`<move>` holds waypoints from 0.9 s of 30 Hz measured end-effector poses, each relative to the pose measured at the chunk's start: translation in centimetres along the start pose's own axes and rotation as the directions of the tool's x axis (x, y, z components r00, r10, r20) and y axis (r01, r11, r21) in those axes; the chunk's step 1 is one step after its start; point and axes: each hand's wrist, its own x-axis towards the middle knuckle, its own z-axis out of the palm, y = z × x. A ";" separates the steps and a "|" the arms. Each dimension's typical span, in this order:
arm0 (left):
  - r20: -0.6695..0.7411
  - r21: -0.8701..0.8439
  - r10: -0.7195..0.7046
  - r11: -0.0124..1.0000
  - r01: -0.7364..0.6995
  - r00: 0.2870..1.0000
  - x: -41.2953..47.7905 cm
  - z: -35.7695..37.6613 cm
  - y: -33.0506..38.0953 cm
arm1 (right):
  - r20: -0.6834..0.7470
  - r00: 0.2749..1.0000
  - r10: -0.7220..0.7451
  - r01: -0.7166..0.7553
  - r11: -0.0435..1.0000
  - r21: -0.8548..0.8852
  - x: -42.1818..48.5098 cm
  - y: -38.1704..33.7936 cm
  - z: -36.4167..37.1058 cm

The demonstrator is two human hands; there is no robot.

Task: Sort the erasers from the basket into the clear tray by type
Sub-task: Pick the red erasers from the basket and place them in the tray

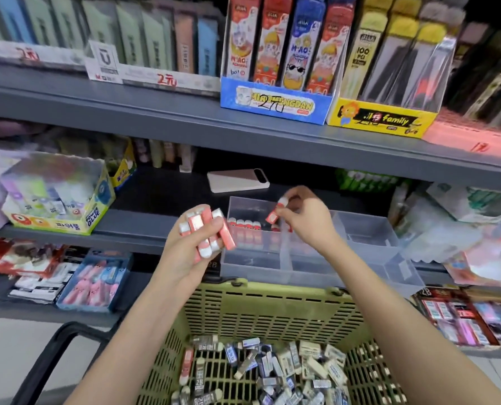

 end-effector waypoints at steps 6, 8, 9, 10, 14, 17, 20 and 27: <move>0.071 0.019 -0.005 1.000 0.004 0.997 0.1 -1.2 -1.1 | 0.123 0.986 -0.110 0.140 0.950 -0.279 1.9 1.0 1.3; 0.069 -0.005 -0.010 1.000 0.011 0.998 0.0 -1.3 -1.2 | 0.114 0.985 -0.129 0.157 0.943 -0.293 2.3 0.9 1.3; 0.059 -0.013 -0.013 1.000 0.014 0.998 0.0 -1.3 -1.2 | 0.110 0.986 -0.125 0.153 0.942 -0.298 2.6 0.9 1.3; 0.047 -0.019 -0.017 1.000 0.018 0.999 -0.1 -1.3 -1.2 | 0.116 0.987 -0.116 0.146 0.941 -0.305 2.7 0.8 1.2; 0.003 -0.026 -0.034 0.999 0.034 0.999 -0.3 -1.0 -1.1 | 0.190 0.976 -0.103 0.168 0.915 -0.367 3.0 1.0 1.3; -0.024 -0.015 -0.045 0.999 0.044 0.999 -0.3 -1.0 -1.1 | 0.214 0.971 -0.107 0.183 0.909 -0.375 3.0 1.1 1.2; -0.031 -0.016 -0.051 0.999 0.051 0.998 -0.3 -1.0 -1.1 | 0.235 0.968 -0.089 0.171 0.919 -0.356 3.3 1.0 1.0; -0.062 -0.027 -0.072 0.997 0.071 0.995 -0.3 -1.0 -1.1 | 0.281 0.939 -0.199 0.339 0.680 -0.650 3.4 1.0 1.7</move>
